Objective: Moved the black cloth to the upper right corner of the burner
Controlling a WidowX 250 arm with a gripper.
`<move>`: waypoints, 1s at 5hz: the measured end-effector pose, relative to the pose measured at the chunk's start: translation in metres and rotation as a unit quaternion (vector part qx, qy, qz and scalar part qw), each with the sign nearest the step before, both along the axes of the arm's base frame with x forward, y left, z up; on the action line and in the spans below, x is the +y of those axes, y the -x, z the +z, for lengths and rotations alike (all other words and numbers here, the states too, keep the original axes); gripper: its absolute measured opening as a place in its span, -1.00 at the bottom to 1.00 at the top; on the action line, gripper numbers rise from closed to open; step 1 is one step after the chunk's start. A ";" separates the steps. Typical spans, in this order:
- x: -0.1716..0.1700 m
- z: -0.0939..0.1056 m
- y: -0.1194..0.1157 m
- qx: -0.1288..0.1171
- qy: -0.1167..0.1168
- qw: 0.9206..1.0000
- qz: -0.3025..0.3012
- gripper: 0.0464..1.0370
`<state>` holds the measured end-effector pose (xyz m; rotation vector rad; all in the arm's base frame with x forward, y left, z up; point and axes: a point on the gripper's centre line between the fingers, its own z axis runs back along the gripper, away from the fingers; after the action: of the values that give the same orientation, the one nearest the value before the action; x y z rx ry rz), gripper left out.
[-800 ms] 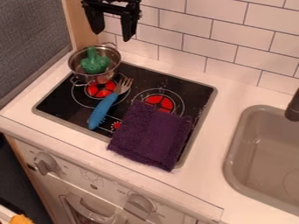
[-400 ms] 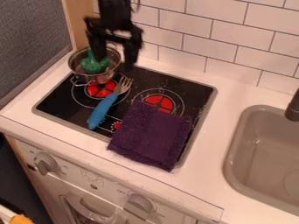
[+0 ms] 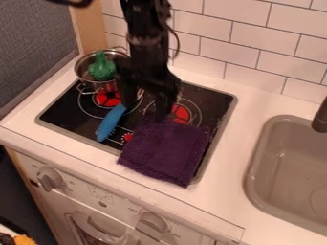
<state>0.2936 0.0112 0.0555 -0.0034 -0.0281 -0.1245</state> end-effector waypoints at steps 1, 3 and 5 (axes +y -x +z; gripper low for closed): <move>-0.014 -0.018 0.015 0.005 0.000 1.000 0.000 0.93; -0.023 -0.037 0.020 -0.017 -0.009 1.000 0.004 0.93; -0.010 -0.041 -0.040 -0.020 -0.020 0.999 0.045 0.93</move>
<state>0.3331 0.0011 0.0146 0.0395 -0.0666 -0.0353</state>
